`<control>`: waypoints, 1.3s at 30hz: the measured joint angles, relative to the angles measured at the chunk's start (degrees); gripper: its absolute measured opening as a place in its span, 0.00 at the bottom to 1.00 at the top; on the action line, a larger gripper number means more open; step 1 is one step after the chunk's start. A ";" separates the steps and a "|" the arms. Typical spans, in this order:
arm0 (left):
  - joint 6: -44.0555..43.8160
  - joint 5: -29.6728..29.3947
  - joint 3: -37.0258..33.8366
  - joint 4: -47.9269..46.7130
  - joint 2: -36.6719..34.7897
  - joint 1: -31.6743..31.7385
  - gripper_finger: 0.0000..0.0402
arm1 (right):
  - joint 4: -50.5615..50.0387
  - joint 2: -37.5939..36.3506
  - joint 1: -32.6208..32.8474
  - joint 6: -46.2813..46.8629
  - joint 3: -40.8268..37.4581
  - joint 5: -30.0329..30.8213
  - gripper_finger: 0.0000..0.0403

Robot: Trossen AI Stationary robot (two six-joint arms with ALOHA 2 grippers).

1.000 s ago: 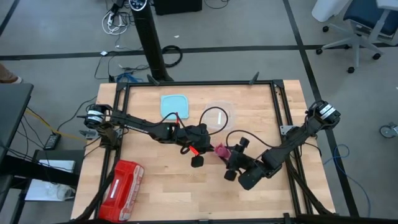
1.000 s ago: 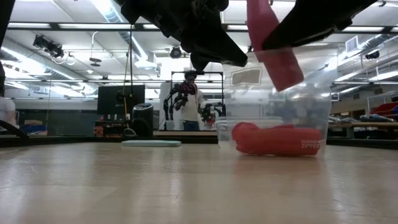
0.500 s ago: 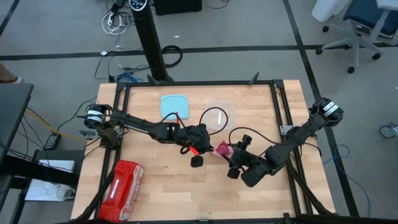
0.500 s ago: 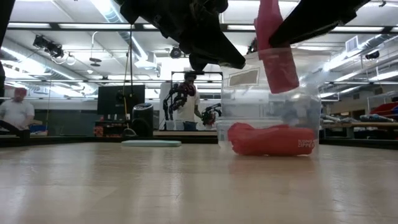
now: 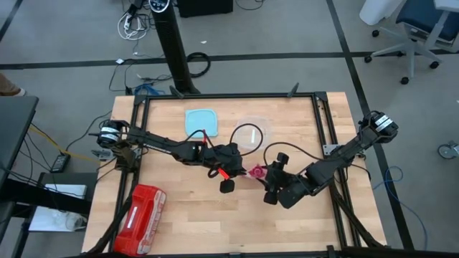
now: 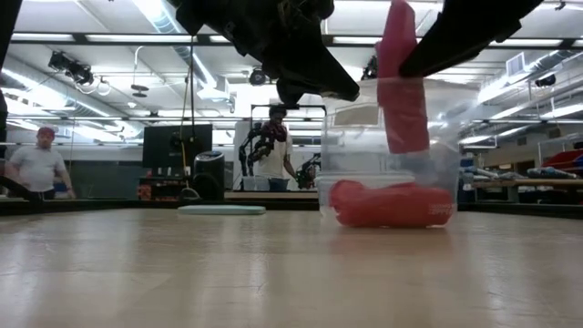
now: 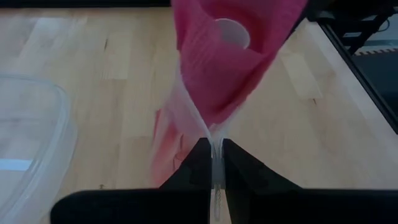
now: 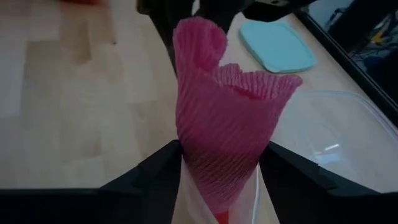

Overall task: Roll bandage
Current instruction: Put the rolled pink bandage into the transparent zip bag

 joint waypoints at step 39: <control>-0.92 0.35 0.02 5.57 -0.02 -0.48 0.05 | -15.56 -0.37 -7.55 -9.92 13.25 -20.15 0.46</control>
